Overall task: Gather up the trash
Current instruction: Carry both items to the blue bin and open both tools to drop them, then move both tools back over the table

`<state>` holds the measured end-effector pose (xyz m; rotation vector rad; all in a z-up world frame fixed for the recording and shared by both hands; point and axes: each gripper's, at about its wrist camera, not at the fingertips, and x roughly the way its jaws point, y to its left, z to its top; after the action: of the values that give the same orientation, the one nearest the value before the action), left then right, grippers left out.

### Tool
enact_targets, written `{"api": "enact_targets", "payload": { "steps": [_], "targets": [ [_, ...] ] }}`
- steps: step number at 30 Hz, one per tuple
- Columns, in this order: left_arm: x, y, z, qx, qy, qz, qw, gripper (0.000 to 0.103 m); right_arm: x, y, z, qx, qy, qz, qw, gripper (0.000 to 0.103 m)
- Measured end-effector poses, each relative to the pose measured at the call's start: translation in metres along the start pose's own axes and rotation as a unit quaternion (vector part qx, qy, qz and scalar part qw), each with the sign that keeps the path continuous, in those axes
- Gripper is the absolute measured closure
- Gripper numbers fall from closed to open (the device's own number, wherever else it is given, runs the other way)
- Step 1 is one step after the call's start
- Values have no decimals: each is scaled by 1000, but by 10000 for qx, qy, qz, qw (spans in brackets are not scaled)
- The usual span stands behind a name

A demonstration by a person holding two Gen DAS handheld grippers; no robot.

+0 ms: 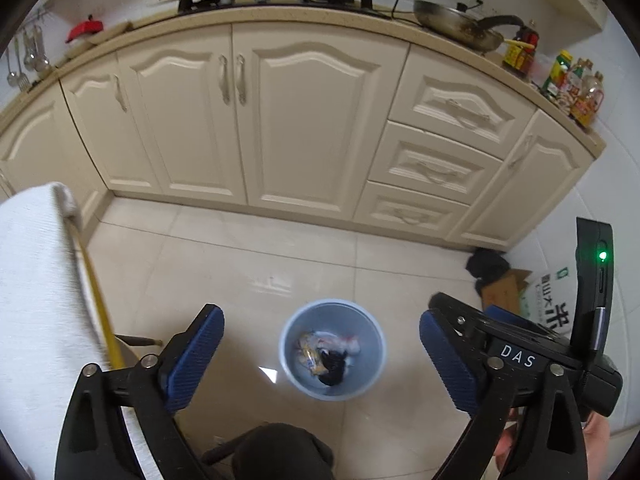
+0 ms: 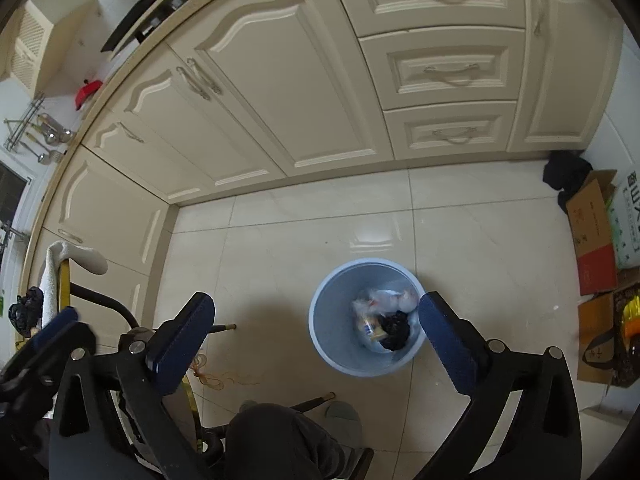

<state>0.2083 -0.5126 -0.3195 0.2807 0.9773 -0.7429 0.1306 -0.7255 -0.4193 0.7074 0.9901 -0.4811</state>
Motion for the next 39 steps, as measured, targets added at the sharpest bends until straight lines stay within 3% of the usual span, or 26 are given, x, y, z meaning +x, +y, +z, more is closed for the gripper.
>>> {"api": "enact_targets", "payload": {
  "steps": [10,23,32,39],
  "targets": [
    [-65,0,-43,-13,-343,95,9994,5,-22,18,-14,-32,-111,63,9999,0],
    [-200,52,-109,-322,-1181,236,9922,1,-98,93,-20,-592,-774,409,9944,0],
    [-297,95,-165,-726,-1818,496,9794,1,-146,176,-37,-1322,-1173,828,9808,0],
    [-367,131,-232,-1190,-2236,1083,9613,1,-169,247,-69,-2074,-1284,1196,9624,0]
  ]
}}
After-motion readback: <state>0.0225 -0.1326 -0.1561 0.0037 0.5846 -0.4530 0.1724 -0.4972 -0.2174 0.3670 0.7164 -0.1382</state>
